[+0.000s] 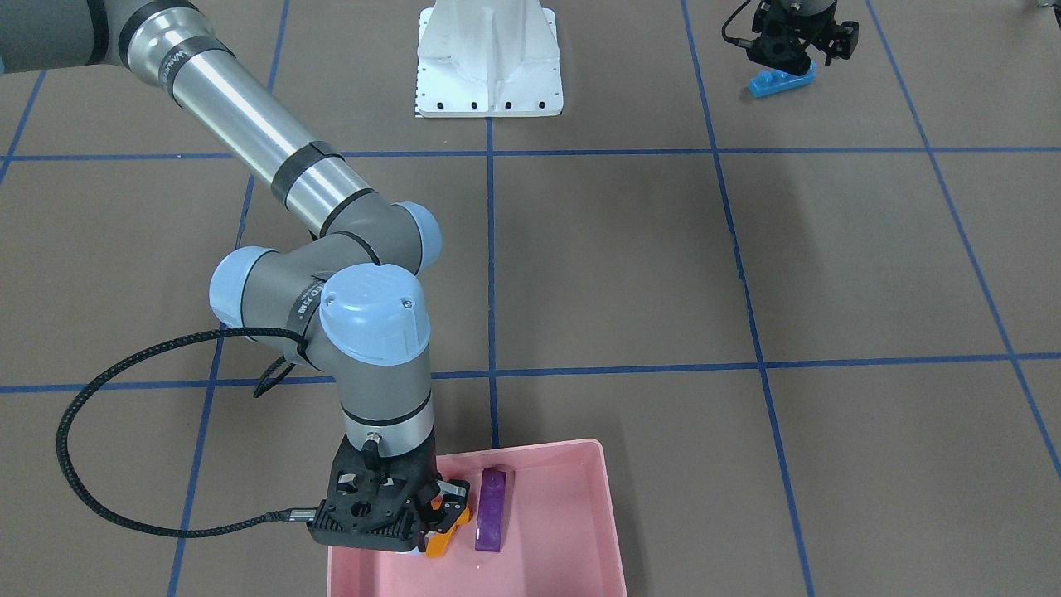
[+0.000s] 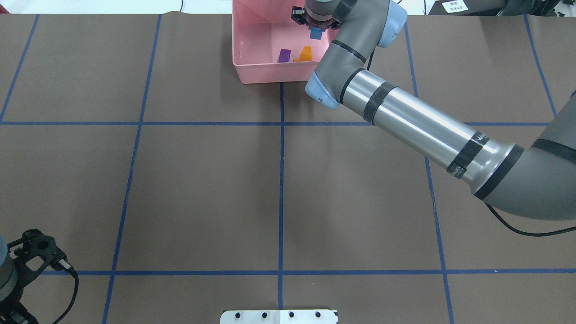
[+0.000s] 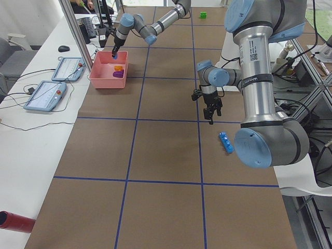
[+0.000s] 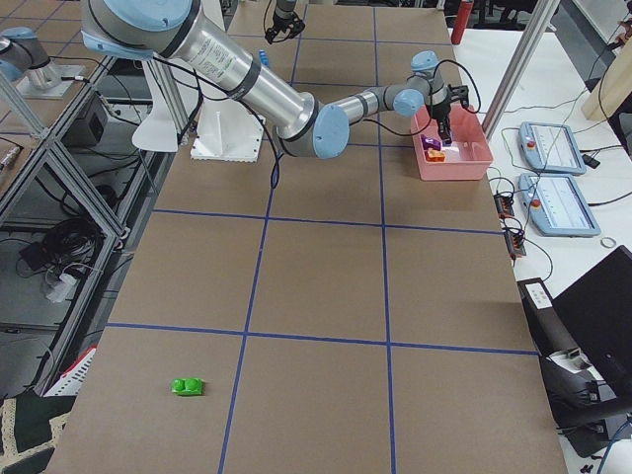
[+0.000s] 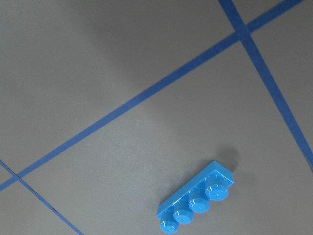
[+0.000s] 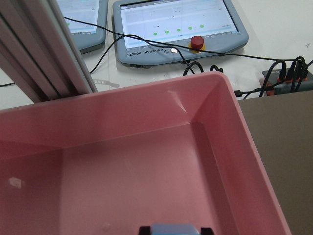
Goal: Put all blocks into box
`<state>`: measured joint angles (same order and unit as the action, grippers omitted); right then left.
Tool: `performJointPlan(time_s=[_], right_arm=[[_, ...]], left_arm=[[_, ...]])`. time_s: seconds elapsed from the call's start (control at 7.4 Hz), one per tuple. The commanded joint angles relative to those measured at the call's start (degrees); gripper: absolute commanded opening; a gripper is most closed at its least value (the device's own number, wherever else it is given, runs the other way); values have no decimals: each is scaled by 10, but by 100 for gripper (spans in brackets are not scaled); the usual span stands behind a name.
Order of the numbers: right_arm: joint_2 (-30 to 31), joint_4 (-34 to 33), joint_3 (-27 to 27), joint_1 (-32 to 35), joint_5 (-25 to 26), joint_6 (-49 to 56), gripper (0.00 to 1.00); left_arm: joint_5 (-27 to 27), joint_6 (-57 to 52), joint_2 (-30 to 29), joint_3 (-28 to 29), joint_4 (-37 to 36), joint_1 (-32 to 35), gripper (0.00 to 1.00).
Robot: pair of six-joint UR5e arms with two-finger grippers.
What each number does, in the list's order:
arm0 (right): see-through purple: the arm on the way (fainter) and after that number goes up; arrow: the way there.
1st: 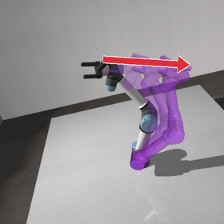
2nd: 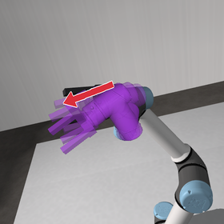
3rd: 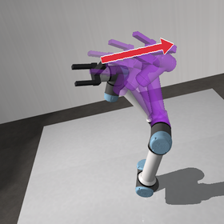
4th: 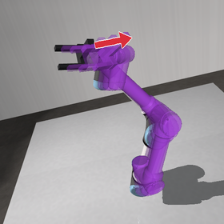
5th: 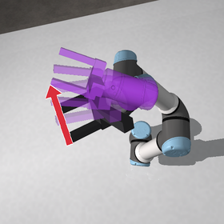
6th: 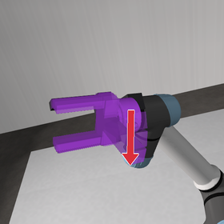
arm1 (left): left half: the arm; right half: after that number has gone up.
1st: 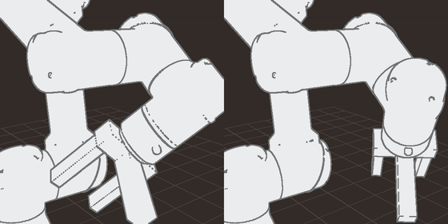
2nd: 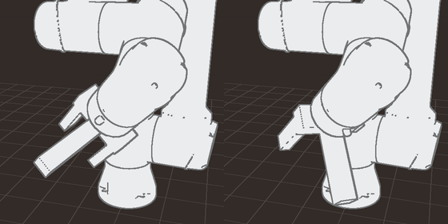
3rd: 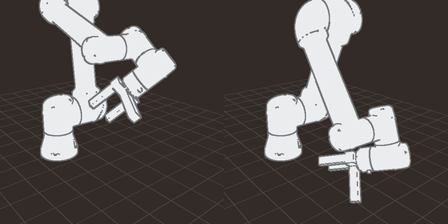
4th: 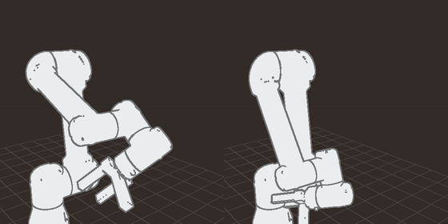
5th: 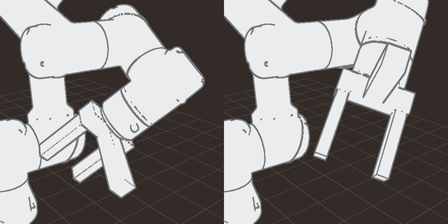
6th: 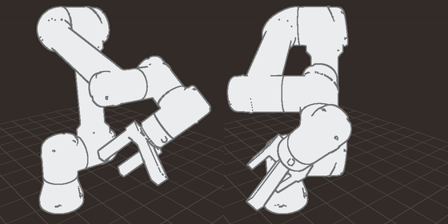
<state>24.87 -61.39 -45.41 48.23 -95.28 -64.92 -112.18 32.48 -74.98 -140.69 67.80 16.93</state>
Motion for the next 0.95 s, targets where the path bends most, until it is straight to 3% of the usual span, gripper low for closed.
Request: performJointPlan(time_s=[0.0,0.27,0.54,0.81], right_arm=[[-7,-5,-14,33,-40,40,100],[-6,-49,-46,89,-124,85,100],[-3,-145,-113,116,-153,139,100],[6,-206,-153,156,-224,185,100]], left_arm=[[6,-20,8,9,1,-51,100],[40,-31,25,19,2,-108,100],[44,-26,19,44,6,-168,100],[47,-22,-6,112,56,-182,100]])
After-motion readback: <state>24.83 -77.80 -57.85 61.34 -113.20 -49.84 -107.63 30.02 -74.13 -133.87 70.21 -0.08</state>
